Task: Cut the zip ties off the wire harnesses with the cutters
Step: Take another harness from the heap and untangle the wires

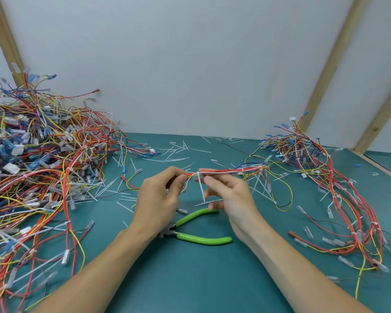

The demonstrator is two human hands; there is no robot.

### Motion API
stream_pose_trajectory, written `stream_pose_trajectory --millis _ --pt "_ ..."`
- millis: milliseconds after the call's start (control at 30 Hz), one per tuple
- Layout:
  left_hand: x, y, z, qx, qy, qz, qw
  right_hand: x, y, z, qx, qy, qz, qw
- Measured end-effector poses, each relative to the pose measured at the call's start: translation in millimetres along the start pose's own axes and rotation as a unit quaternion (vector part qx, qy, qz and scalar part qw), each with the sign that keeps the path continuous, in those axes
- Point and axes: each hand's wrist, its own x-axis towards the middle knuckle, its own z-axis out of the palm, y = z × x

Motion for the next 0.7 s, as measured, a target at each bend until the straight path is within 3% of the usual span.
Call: stream_pose_trajectory --millis 167,533,700 --pt "-1 4 1 -0.051 -0.051 -0.004 0.997 -2 1 4 -0.018 0.003 -0.011 1.0" --pt "1 3 -8 0.046 0.001 -0.012 0.999 6 -15 -9 0.086 0.132 0.005 0.988" --pt "1 -1 -8 -0.017 -0.014 -0.054 0.998 11 -15 -17 0.121 0.151 0.014 0.981"
